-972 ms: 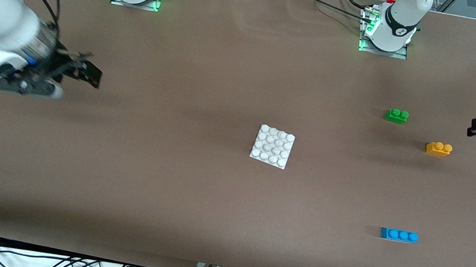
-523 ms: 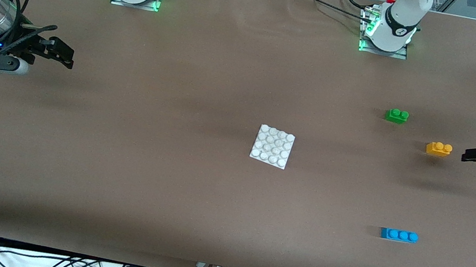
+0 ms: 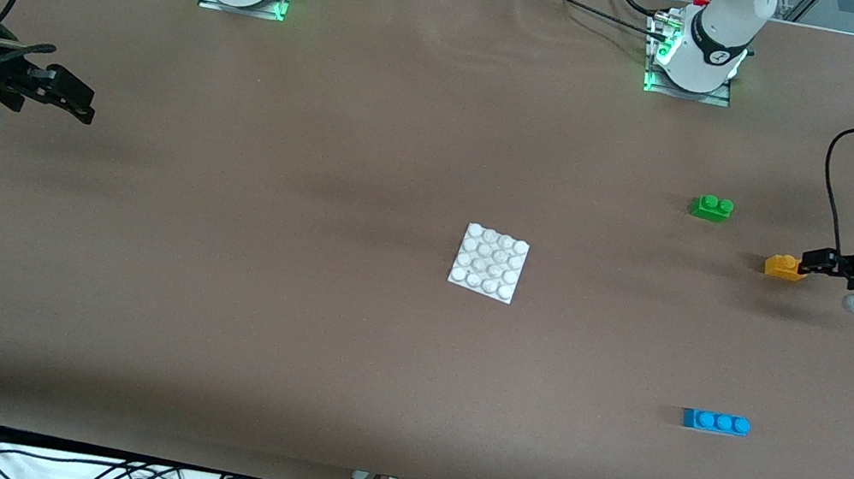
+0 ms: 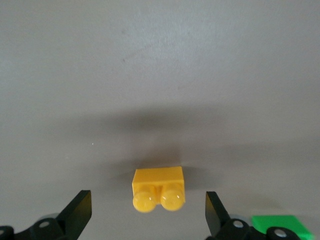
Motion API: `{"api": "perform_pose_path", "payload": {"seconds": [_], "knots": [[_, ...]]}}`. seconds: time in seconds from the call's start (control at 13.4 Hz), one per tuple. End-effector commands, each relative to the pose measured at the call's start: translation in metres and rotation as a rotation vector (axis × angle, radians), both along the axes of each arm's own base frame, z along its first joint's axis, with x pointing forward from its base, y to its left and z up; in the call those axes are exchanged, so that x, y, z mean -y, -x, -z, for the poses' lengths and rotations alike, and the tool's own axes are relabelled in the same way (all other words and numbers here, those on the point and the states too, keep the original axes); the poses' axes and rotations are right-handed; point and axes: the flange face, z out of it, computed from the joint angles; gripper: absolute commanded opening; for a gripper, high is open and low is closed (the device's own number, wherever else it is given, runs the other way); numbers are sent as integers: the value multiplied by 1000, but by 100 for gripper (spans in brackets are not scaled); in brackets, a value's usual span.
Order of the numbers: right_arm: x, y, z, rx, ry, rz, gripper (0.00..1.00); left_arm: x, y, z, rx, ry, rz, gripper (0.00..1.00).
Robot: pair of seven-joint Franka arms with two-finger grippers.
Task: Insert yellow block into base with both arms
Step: 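Lower the left gripper over the yellow block and grasp it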
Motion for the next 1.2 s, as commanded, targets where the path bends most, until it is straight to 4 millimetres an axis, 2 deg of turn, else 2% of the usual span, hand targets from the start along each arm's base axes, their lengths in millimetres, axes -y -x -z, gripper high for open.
{"api": "perform_pose_path", "payload": {"seconds": [0.0, 0.3, 0.6, 0.75, 1.12], "knots": [[-5, 0, -7, -13, 21, -15, 100, 0, 17, 16, 14, -27, 67, 100], [10, -6, -2, 0, 14, 2, 100, 2, 26, 35, 22, -30, 74, 100], [11, -8, 1, 0, 14, 5, 100, 3, 30, 50, 7, -23, 71, 100], [18, -14, 9, 3, 10, 19, 100, 4, 29, 62, 21, -29, 76, 100], [18, -14, 7, 11, 7, 19, 100, -2, 32, 80, 32, -35, 69, 100]]}}
